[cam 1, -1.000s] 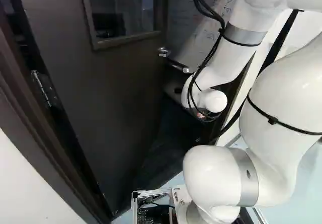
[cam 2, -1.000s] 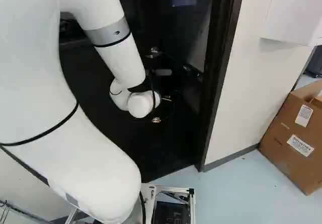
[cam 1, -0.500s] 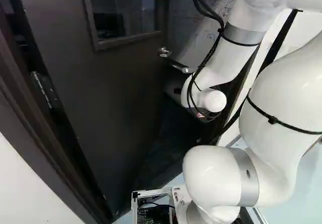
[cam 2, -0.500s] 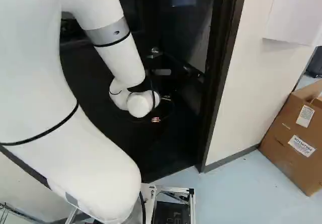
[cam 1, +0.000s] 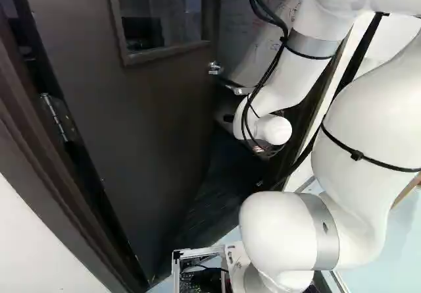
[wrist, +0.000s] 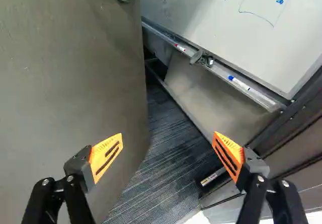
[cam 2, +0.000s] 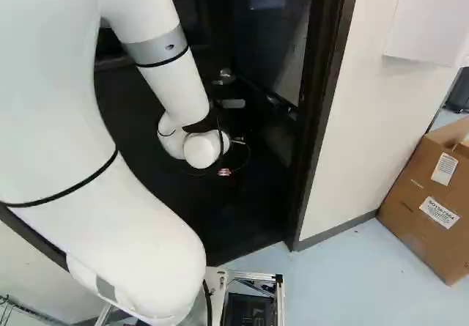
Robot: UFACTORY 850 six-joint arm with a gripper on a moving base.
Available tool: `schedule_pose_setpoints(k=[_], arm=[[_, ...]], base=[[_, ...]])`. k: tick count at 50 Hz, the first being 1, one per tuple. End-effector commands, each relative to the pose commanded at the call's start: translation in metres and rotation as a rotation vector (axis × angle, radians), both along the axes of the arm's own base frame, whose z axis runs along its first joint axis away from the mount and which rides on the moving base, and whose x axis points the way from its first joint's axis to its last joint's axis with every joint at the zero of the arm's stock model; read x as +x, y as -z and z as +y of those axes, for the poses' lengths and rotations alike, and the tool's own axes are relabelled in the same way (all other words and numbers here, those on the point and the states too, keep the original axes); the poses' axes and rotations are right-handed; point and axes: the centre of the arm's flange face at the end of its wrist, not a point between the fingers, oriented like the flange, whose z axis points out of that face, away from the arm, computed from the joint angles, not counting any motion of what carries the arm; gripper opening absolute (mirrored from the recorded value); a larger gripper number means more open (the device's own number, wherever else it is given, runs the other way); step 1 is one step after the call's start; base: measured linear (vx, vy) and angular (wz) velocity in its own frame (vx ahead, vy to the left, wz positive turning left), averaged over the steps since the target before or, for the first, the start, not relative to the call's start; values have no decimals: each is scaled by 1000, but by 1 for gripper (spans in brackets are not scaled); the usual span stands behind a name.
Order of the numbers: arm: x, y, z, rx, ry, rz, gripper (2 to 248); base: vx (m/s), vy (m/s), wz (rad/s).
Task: Open the door and move inside
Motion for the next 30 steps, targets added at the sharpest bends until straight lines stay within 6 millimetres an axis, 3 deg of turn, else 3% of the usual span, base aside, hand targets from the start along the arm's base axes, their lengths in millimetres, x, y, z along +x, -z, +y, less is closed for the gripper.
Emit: schedule_pose_setpoints(k=[30], arm=[[13,0,22,20,-19,-3,247]], base=[[0,0,0]])
